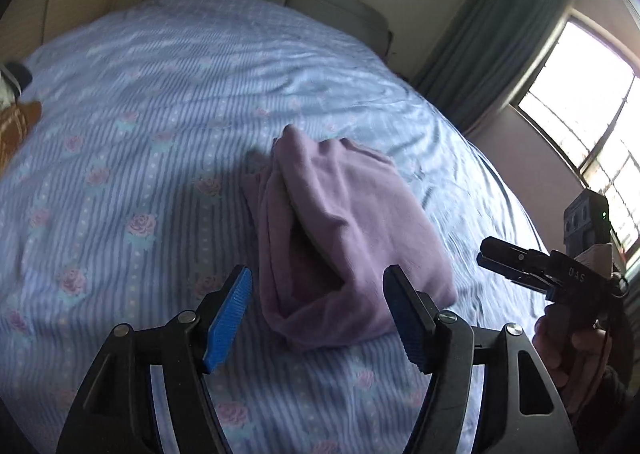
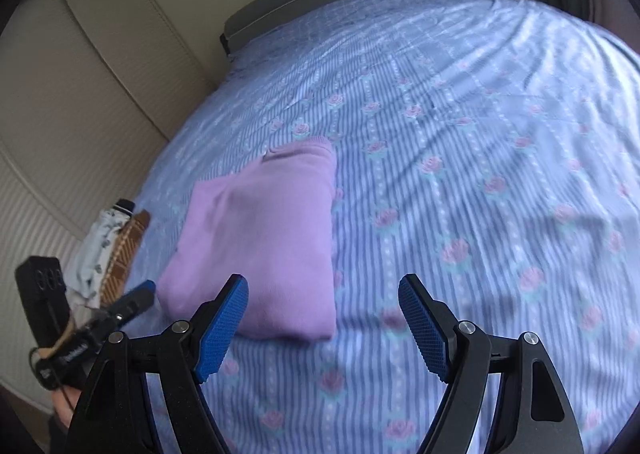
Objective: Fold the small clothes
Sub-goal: 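Grasp the folded sweatshirt with the left gripper while the right gripper grasps it too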
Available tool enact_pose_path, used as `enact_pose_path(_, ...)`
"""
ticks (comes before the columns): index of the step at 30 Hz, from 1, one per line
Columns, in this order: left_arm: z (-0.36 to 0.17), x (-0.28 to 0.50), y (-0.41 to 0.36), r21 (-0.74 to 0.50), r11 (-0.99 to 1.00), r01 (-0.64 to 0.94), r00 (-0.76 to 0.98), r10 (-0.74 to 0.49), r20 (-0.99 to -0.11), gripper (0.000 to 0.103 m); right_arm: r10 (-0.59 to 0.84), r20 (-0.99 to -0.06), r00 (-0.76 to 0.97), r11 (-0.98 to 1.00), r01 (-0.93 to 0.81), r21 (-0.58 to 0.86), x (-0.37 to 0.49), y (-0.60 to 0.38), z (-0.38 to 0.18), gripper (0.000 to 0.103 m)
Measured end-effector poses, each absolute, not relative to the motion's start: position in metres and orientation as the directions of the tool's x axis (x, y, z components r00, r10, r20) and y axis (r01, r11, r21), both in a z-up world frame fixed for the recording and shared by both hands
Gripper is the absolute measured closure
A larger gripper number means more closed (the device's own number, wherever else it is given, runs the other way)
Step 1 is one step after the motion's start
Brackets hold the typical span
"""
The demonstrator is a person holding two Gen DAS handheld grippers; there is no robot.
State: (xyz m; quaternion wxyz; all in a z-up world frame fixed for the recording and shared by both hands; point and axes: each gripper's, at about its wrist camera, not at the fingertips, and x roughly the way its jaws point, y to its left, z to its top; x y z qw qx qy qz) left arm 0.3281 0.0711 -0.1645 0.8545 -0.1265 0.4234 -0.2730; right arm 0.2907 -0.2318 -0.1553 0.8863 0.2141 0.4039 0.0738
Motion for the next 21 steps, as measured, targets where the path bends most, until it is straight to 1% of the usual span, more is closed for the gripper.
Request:
enact_pose_path(3, -0.177, 0.342, 0.072, -0.512, 0.805, 0.3, 0.459, -0.592, -0.662, 0.032, 0.385, -0.68, 0.624, 0.864, 0.016, 0.503, 0.322, -0.244, -0.164, 0.025)
enact_pose_path(6, -0.188, 0.35, 0.07, -0.531, 0.805, 0.265, 0.444, -0.59, -0.674, 0.028, 0.47, -0.677, 0.567, 0.831, -0.024, 0.556, 0.352, -0.245, -0.175, 0.024)
enact_pose_path(9, -0.197, 0.355, 0.067, -0.556, 0.795, 0.242, 0.427, -0.601, -0.675, 0.026, 0.519, -0.687, 0.509, 0.819, -0.065, 0.571, 0.372, -0.239, -0.184, 0.024)
enact_pose_path(14, -0.21, 0.363, 0.064, -0.574, 0.79, 0.217, 0.412, -0.607, -0.68, 0.019, 0.567, -0.702, 0.431, 0.803, -0.098, 0.588, 0.397, -0.23, -0.199, 0.024)
enact_pose_path(18, -0.215, 0.365, 0.061, -0.577, 0.79, 0.208, 0.411, -0.605, -0.681, 0.014, 0.632, -0.682, 0.369, 0.757, -0.106, 0.644, 0.41, -0.224, -0.211, 0.024)
enact_pose_path(21, -0.216, 0.367, 0.057, -0.567, 0.796, 0.211, 0.414, -0.599, -0.686, 0.013, 0.676, -0.663, 0.322, 0.722, -0.114, 0.682, 0.418, -0.216, -0.219, 0.024)
